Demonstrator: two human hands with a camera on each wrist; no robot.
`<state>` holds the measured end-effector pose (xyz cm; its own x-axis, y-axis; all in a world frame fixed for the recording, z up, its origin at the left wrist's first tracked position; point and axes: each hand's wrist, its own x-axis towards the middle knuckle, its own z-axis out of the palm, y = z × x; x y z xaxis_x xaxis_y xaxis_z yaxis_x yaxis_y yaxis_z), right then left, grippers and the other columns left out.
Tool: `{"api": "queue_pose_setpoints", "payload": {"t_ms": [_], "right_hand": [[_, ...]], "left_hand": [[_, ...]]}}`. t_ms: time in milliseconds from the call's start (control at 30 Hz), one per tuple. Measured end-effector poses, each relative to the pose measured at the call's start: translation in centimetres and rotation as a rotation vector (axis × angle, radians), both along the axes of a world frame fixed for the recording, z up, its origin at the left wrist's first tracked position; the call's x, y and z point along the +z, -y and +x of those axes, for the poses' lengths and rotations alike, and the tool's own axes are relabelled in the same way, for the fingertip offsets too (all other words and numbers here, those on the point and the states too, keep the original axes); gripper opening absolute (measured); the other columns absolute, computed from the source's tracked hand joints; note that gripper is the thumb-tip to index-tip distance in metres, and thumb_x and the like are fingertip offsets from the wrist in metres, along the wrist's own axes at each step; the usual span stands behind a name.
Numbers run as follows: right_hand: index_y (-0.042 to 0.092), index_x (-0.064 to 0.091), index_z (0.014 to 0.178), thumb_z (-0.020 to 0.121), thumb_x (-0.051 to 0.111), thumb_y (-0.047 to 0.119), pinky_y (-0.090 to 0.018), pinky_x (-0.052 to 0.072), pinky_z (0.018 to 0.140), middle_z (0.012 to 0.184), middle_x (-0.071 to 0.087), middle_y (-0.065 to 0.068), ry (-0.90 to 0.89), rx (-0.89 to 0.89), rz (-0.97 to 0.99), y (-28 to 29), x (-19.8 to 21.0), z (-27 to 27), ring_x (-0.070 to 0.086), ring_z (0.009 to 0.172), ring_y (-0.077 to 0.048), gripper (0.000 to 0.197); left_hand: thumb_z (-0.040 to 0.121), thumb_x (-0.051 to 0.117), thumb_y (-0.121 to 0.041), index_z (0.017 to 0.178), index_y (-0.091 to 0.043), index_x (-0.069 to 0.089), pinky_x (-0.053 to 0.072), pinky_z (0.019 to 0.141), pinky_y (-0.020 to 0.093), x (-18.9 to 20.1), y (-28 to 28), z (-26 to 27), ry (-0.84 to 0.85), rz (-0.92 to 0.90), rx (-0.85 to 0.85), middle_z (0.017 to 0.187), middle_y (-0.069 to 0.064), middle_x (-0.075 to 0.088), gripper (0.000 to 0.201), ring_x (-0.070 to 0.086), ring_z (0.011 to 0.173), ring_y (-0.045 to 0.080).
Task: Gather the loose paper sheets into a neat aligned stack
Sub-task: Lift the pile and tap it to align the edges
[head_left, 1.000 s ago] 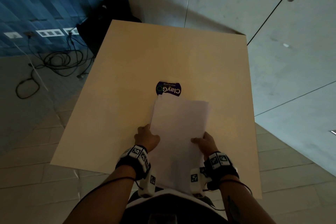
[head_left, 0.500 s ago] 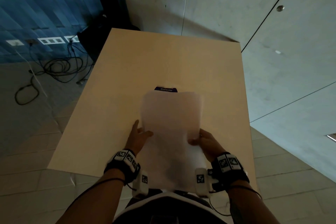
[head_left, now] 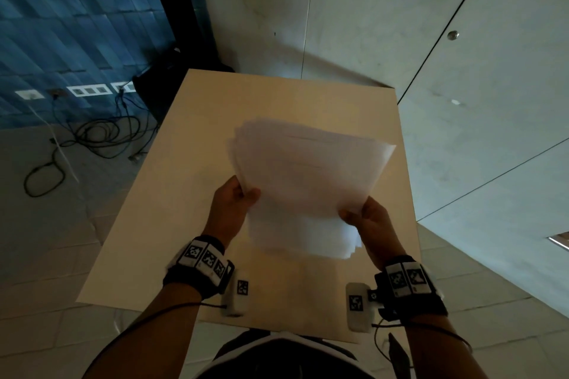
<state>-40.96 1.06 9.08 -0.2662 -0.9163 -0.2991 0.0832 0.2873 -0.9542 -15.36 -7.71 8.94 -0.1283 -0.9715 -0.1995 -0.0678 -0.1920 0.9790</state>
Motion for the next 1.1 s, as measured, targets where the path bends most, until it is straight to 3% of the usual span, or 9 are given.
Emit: {"api": "queue_pose_setpoints", "payload": {"t_ms": [67,167,400,533,667,733,833,933,1100], "right_hand": [[0.021,0.068,0.11,0.087,0.062,-0.005,-0.029,0.054,0.091,0.108,0.074,-0.003,-0.004,-0.061,-0.048,0.1,0.3,0.1,0.069,0.101,-0.017,0.036],[0.027,0.068,0.105,0.089,0.062,-0.001,-0.03,0.055,0.089,0.107,0.074,-0.001,-0.013,-0.122,-0.087,0.4,0.3,0.4,0.07,0.1,-0.016,0.032],[0.023,0.062,0.111,0.092,0.057,0.003,-0.05,0.05,0.099,0.11,0.069,-0.007,-0.112,-0.155,0.011,0.6,-1.7,1.1,0.063,0.11,-0.03,0.028],[0.021,0.061,0.118,0.094,0.056,0.002,-0.043,0.05,0.097,0.114,0.068,-0.005,-0.093,-0.169,-0.026,0.1,-1.5,1.3,0.063,0.11,-0.026,0.031],[0.019,0.063,0.123,0.094,0.058,0.007,-0.038,0.051,0.095,0.114,0.07,-0.002,-0.14,-0.184,-0.048,0.1,-1.4,1.1,0.065,0.108,-0.019,0.032],[0.026,0.062,0.12,0.092,0.06,0.01,-0.038,0.052,0.095,0.114,0.07,0.004,-0.2,-0.172,-0.039,0.2,-2.1,1.0,0.064,0.11,-0.017,0.032],[0.026,0.056,0.121,0.09,0.06,0.006,-0.04,0.05,0.099,0.117,0.065,0.006,-0.269,-0.119,0.008,0.0,-3.2,1.2,0.06,0.115,-0.016,0.037],[0.019,0.052,0.126,0.092,0.058,0.007,-0.042,0.049,0.101,0.122,0.063,0.002,-0.247,-0.1,0.075,0.0,-3.8,1.7,0.058,0.116,-0.019,0.036],[0.012,0.047,0.127,0.097,0.048,0.011,-0.034,0.048,0.095,0.128,0.06,-0.005,-0.187,-0.129,0.1,0.2,-4.1,2.8,0.058,0.118,-0.024,0.03]], "left_hand": [[0.089,0.062,0.0,0.124,-0.014,0.058,0.052,0.082,0.012,1.0,0.2,-0.5,-0.012,-0.066,0.01,0.109,-0.01,0.067,0.038,0.066,0.094,-0.008],[0.089,0.062,-0.001,0.127,-0.012,0.057,0.051,0.082,0.01,1.4,0.1,-1.1,0.02,-0.14,0.04,0.111,-0.01,0.066,0.04,0.064,0.096,-0.011],[0.091,0.059,-0.004,0.121,-0.028,0.058,0.051,0.097,0.034,-0.1,-0.8,-1.7,0.105,-0.104,0.036,0.11,-0.013,0.066,0.038,0.062,0.102,-0.002],[0.092,0.059,-0.006,0.113,-0.04,0.057,0.053,0.093,0.032,0.1,-0.8,-1.4,0.111,-0.139,0.045,0.11,-0.014,0.066,0.04,0.064,0.102,0.0],[0.091,0.06,-0.004,0.112,-0.044,0.055,0.053,0.087,0.021,0.6,-0.6,-1.4,0.095,-0.193,0.066,0.111,-0.014,0.066,0.045,0.064,0.101,-0.001],[0.09,0.061,-0.003,0.112,-0.04,0.056,0.053,0.087,0.023,0.1,-0.7,-1.4,0.11,-0.163,0.082,0.11,-0.013,0.066,0.043,0.064,0.1,-0.003],[0.09,0.059,-0.004,0.126,-0.025,0.055,0.053,0.094,0.036,-1.3,-1.3,-1.3,0.171,-0.087,0.063,0.116,-0.001,0.065,0.041,0.063,0.106,0.015],[0.092,0.055,-0.006,0.133,-0.018,0.052,0.05,0.095,0.034,-1.7,-1.7,-1.7,0.216,-0.052,0.053,0.121,0.002,0.062,0.042,0.058,0.108,0.019],[0.091,0.053,-0.002,0.135,-0.014,0.051,0.048,0.091,0.032,-1.8,-1.8,-2.5,0.219,-0.062,0.079,0.119,0.004,0.062,0.045,0.058,0.108,0.02]]}}
